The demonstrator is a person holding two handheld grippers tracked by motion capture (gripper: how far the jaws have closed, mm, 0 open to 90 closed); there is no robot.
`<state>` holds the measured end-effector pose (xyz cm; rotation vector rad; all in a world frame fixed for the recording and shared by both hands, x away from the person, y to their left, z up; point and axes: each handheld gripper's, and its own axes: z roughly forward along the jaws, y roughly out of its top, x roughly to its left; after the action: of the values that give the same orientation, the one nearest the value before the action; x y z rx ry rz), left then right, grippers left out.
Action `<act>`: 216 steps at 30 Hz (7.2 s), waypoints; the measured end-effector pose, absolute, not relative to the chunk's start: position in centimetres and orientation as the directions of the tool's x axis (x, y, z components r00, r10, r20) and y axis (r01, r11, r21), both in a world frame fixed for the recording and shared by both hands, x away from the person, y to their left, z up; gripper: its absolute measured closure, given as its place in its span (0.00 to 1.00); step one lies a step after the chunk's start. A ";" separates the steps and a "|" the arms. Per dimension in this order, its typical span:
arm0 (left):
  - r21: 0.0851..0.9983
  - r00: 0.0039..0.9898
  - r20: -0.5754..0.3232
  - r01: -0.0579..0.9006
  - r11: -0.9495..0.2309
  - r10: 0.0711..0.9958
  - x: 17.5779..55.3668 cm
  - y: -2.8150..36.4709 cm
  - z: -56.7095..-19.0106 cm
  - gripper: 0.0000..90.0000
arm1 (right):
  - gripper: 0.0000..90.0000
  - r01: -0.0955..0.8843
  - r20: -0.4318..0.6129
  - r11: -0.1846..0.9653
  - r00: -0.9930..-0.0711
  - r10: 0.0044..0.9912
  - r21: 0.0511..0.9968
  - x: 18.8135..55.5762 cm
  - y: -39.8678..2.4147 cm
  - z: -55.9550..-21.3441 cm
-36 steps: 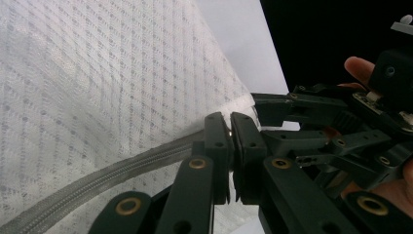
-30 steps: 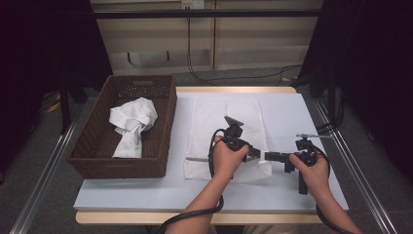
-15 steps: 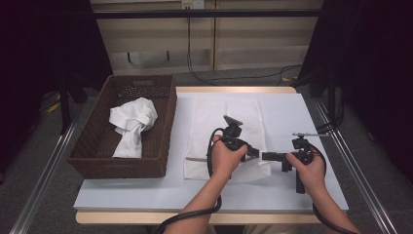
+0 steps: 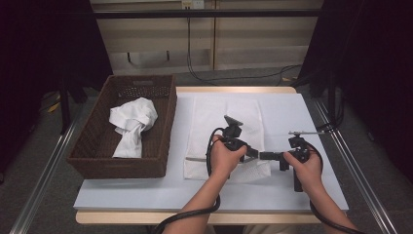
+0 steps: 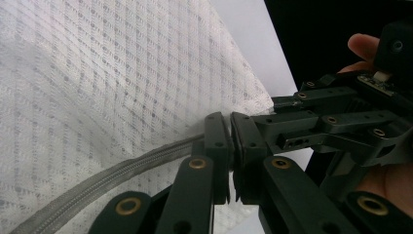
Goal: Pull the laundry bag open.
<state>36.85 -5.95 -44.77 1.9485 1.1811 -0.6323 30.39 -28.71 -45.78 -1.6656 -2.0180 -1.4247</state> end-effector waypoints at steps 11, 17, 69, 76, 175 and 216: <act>0.389 0.506 -0.679 0.862 -0.324 0.532 36.2 -6.5 -44.3 0.96 | 0.96 0.829 0.629 -0.067 -0.366 0.686 0.555 29.9 -28.8 -45.5; 0.424 0.548 -0.646 0.836 -0.347 0.531 35.8 -6.7 -44.2 0.96 | 0.96 0.828 0.620 -0.064 -0.363 0.696 0.557 29.7 -28.7 -45.5; 0.418 0.533 -0.645 0.846 -0.331 0.548 35.9 -5.0 -43.9 0.97 | 0.97 0.822 0.632 -0.098 -0.349 0.692 0.561 28.8 -29.5 -45.2; 0.403 0.524 -0.650 0.852 -0.335 0.551 36.1 -4.1 -44.2 0.97 | 0.97 0.818 0.638 -0.109 -0.349 0.687 0.565 28.3 -29.8 -45.4; 0.320 0.469 -0.674 0.882 -0.346 0.571 38.2 -0.2 -45.4 0.97 | 0.97 0.820 0.606 -0.079 -0.350 0.715 0.567 27.7 -28.7 -47.0; 0.319 0.462 -0.690 0.885 -0.340 0.556 38.0 3.1 -45.4 0.97 | 0.97 0.833 0.638 -0.078 -0.357 0.682 0.548 26.9 -28.8 -47.0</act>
<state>37.99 3.07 -45.39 2.0342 1.1954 -0.6206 26.91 -28.79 -46.96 -1.6798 -2.0175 -1.4140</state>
